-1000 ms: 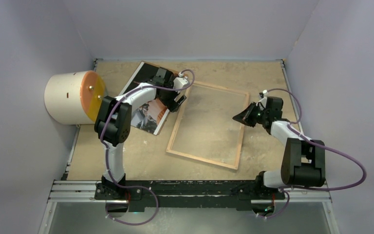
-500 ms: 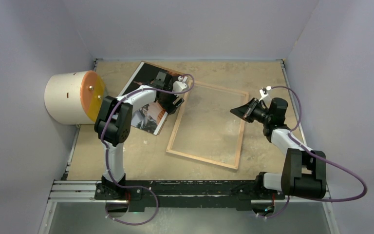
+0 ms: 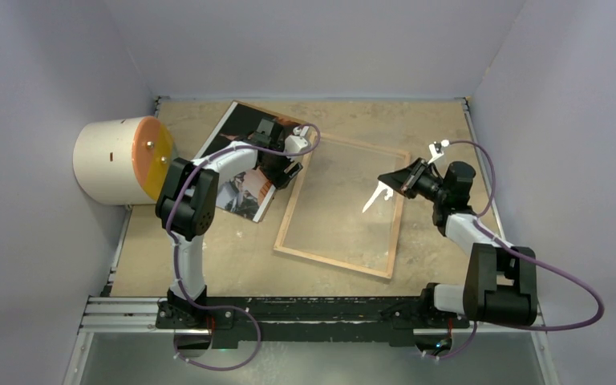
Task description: Put the photo into the frame
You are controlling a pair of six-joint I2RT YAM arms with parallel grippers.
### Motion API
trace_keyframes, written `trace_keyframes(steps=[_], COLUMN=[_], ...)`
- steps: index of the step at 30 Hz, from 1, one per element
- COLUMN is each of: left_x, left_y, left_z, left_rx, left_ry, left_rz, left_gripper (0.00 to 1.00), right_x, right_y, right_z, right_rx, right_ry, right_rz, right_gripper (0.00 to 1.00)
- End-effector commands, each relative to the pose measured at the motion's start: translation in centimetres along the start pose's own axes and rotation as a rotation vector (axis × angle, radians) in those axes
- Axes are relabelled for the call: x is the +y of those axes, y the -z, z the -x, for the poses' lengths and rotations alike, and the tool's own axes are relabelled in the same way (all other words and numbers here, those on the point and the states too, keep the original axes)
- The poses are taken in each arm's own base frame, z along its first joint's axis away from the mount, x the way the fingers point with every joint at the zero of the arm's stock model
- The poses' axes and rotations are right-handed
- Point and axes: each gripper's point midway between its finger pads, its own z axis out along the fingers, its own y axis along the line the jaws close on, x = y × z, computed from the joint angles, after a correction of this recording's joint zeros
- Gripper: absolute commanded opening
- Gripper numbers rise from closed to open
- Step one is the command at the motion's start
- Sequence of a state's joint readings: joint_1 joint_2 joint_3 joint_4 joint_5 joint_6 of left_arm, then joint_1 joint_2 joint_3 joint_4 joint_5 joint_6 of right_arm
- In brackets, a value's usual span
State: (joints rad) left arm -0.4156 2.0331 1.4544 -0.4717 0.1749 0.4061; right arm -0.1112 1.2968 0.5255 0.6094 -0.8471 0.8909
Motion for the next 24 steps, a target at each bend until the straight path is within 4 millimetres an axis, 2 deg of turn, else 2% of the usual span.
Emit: trace_keyframes(steps=[1, 7, 13, 24], left_x=[-0.5, -1.2, -1.7, -2.8], left_y=[-0.3, -0.6, -0.7, -0.4], left_z=[0.2, -0.6, -0.9, -0.9], left_rx=[-0.017, -0.006, -0.006, -0.013], left_ry=[-0.023, -0.024, -0.027, -0.010], left_rz=[-0.018, -0.040, -0.063, -0.124], left_gripper=[0.72, 0.71, 0.63, 0.32], right_x=[0.4, 0.6, 2.2, 5.0], right_y=[-0.3, -0.8, -1.4, -1.9], right_z=[0.2, -0.4, -0.2, 0.3], right_rx=[-0.016, -0.015, -0.020, -0.045], right_ry=[0.001, -0.043, -0.094, -0.136], right_rz=[0.038, 0.063, 0.127, 0.184], right_gripper=[0.00, 0.00, 0.00, 0.00])
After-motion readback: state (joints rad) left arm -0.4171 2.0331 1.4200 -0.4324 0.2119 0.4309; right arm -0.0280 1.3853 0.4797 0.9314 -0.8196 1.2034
